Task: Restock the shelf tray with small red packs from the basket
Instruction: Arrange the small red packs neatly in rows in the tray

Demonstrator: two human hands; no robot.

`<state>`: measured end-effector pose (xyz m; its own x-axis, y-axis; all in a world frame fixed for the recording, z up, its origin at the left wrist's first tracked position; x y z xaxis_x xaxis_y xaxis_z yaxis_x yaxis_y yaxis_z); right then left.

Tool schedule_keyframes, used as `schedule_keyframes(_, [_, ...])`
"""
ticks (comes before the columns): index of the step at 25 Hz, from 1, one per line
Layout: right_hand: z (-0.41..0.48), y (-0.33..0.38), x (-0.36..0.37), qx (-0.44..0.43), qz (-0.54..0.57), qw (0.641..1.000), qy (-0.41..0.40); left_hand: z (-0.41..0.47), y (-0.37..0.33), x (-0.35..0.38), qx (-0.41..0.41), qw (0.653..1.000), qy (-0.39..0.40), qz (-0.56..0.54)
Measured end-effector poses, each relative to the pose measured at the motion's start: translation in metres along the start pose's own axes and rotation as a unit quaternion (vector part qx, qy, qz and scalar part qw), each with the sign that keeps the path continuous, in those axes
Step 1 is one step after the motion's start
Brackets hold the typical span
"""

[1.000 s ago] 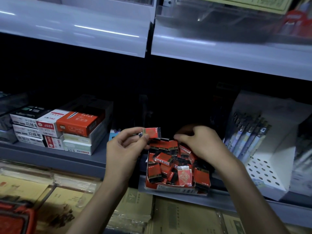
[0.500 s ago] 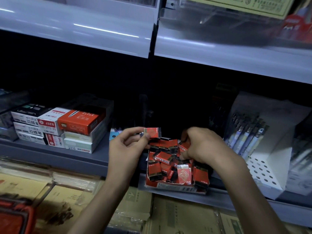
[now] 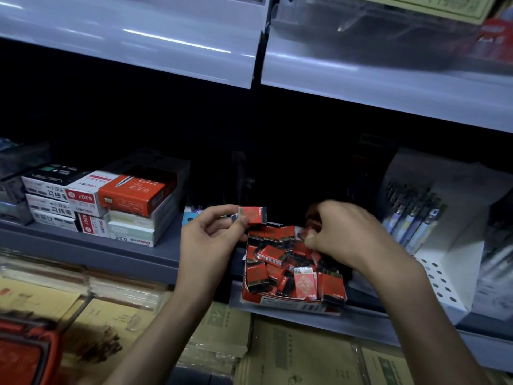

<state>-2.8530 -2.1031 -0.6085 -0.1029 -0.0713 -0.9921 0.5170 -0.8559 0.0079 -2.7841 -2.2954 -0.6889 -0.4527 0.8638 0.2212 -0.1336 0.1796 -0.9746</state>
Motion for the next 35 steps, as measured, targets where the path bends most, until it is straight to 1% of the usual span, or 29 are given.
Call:
schedule_keyframes(2, [-0.005,0.000,-0.010,-0.005,0.010,0.999,-0.032,0.000,0.001,0.001,-0.004,1.000,0.001,-0.002])
schedule_keyframes(4, [-0.014,0.006,-0.025,-0.028,0.019,0.997,-0.071,0.000,0.002,0.002,-0.005,1.000,0.002,-0.003])
schedule_keyframes(5, [-0.020,0.010,-0.031,-0.040,0.024,0.996,-0.077,0.000,0.002,0.003,-0.004,1.000,0.003,-0.005])
schedule_keyframes(8, [-0.038,0.026,-0.039,-0.068,0.043,0.995,-0.059,-0.001,0.002,0.003,0.001,1.000,0.003,-0.009])
schedule_keyframes(12, [-0.053,0.037,-0.022,-0.092,0.008,0.996,-0.002,-0.002,0.002,0.003,0.002,1.000,0.001,-0.014])
schedule_keyframes(15, [-0.057,0.026,-0.020,-0.091,0.042,0.995,-0.012,-0.001,0.004,0.003,-0.001,1.000,0.003,-0.019])
schedule_keyframes(19, [-0.057,0.018,-0.013,-0.094,0.114,0.989,0.001,0.000,0.004,0.005,0.005,1.000,-0.001,-0.016])
schedule_keyframes(24, [-0.053,0.016,-0.011,-0.074,0.177,0.980,-0.045,0.002,0.006,0.006,0.008,1.000,-0.009,-0.015])
schedule_keyframes(27, [-0.052,0.017,-0.017,-0.078,0.173,0.978,-0.084,0.001,0.005,0.007,0.004,1.000,-0.012,-0.023])
schedule_keyframes(31, [-0.060,0.035,-0.036,-0.141,0.138,0.964,-0.180,0.003,0.007,0.005,-0.001,0.999,-0.013,-0.034])
schedule_keyframes(33, [-0.069,0.048,-0.037,-0.186,0.124,0.954,-0.201,0.003,0.006,0.005,0.002,0.999,-0.009,-0.035])
schedule_keyframes(35, [-0.077,0.058,-0.031,-0.230,0.117,0.945,-0.200,0.003,0.005,0.006,0.005,0.999,-0.003,-0.037])
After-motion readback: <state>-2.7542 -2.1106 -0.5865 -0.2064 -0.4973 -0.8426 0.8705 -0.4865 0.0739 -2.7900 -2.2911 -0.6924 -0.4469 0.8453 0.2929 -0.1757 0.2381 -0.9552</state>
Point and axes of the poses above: each hand's wrist, its own z-axis towards the middle knuckle, its own x-axis out of the palm, y = z × x, the point moved 6 cm from there along z, towards the middle knuckle, and after that the axes turned 8 degrees about -x, right-handed, at the moved point
